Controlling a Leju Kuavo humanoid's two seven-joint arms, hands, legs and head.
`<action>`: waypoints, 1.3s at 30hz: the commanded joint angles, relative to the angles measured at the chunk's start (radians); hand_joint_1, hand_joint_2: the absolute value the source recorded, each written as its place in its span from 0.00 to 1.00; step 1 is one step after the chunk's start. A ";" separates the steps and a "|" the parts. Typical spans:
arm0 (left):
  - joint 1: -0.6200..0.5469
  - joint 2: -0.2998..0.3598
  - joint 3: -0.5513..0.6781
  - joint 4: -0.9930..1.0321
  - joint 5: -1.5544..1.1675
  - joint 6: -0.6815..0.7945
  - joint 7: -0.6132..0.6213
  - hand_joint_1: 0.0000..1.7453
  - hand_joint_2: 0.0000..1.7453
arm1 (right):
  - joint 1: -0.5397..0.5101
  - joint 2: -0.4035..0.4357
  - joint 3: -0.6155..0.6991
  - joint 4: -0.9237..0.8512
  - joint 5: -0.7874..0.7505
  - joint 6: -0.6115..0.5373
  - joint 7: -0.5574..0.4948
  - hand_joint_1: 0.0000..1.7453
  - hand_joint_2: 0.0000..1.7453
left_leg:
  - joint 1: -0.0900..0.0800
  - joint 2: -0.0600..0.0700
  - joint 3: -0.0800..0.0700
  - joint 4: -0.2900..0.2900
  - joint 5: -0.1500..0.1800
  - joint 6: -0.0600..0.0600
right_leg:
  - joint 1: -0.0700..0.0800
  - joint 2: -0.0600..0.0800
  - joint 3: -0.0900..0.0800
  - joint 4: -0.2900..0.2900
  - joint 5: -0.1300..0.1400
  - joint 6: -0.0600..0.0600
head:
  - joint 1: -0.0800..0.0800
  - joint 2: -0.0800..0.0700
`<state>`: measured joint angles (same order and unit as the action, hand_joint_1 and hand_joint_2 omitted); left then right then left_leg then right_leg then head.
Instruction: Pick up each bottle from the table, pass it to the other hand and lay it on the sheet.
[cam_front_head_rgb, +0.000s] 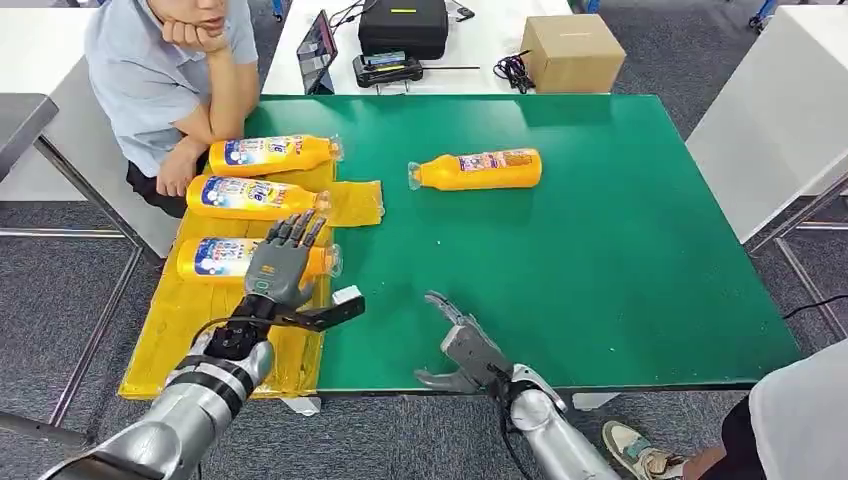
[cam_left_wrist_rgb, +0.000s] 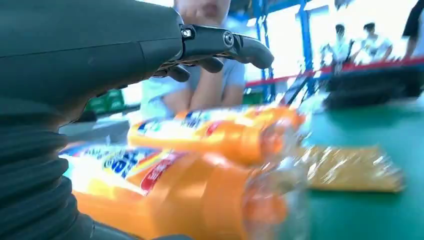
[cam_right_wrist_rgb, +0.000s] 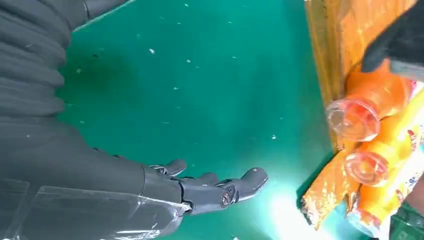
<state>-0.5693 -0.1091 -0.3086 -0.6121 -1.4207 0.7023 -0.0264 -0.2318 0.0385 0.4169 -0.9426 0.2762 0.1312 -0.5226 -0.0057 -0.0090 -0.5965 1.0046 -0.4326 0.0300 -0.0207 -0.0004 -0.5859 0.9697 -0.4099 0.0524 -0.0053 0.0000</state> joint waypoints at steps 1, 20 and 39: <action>0.292 -0.046 0.062 -0.688 -0.070 -0.004 -0.123 0.00 1.00 | 0.078 -0.040 -0.039 -0.085 -0.002 -0.025 0.004 0.00 1.00 | 0.001 0.001 0.002 0.001 -0.002 -0.002 | 0.001 0.000 0.003 0.000 -0.002 -0.002 | 0.000 0.000; 0.704 -0.118 -0.063 -0.889 1.039 -0.004 -0.562 0.00 1.00 | 0.391 -0.019 -0.306 -0.669 -0.030 -0.253 0.135 0.00 0.00 | -0.001 0.000 -0.002 -0.001 -0.004 -0.001 | 0.000 -0.001 -0.002 -0.001 -0.002 -0.002 | 0.000 0.000; 0.678 -0.081 -0.115 -0.981 1.239 -0.006 -0.510 0.00 1.00 | 0.272 -0.208 -0.188 -0.494 0.781 -0.606 0.336 0.00 1.00 | 0.000 0.001 0.001 -0.001 -0.003 0.000 | 0.001 0.001 0.001 -0.003 -0.001 -0.002 | 0.000 0.000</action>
<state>0.1362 -0.2380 -0.3853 -1.5908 -0.2319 0.7012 -0.5722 0.0862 -0.0699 0.1629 -1.5675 0.8631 -0.4117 -0.2590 -0.0063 -0.0089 -0.5992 1.0042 -0.4351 0.0308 -0.0210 -0.0004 -0.5883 0.9686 -0.4106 0.0523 -0.0057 0.0000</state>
